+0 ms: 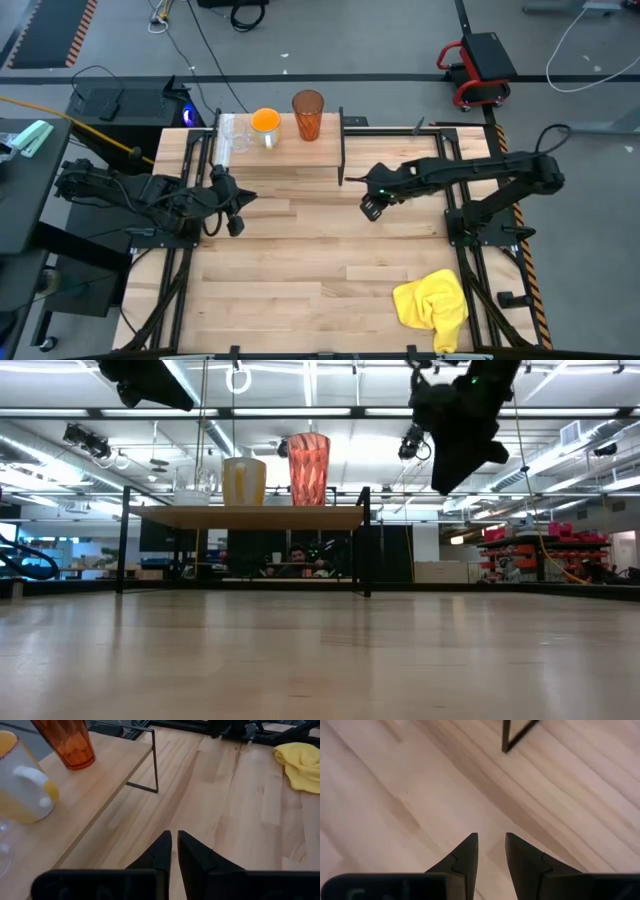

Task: Stack small to large cups/mugs on shelf
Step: Return to Home Position

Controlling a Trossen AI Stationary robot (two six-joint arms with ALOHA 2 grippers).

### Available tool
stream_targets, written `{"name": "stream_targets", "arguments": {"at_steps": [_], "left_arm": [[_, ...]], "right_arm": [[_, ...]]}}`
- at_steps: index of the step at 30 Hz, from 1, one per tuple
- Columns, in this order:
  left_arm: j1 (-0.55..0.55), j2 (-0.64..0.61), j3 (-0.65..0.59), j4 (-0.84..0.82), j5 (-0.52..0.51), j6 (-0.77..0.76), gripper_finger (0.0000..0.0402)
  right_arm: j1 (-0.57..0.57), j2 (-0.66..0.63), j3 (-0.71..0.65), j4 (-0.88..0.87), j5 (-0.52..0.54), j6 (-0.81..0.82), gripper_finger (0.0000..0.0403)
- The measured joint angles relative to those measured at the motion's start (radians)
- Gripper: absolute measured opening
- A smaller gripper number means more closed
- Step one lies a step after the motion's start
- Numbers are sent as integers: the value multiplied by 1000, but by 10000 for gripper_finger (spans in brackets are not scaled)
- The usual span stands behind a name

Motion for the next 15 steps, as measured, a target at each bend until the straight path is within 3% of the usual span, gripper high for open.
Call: {"name": "stream_targets", "arguments": {"at_steps": [7, 15], "left_arm": [[0, 0, 0, -4, 0, 0, 45], [0, 0, 0, -4, 0, 0, 40]], "right_arm": [[-12, 84, 5, -18, -44, 0, 106], [-11, 91, 5, -20, -48, 0, 106]]}}
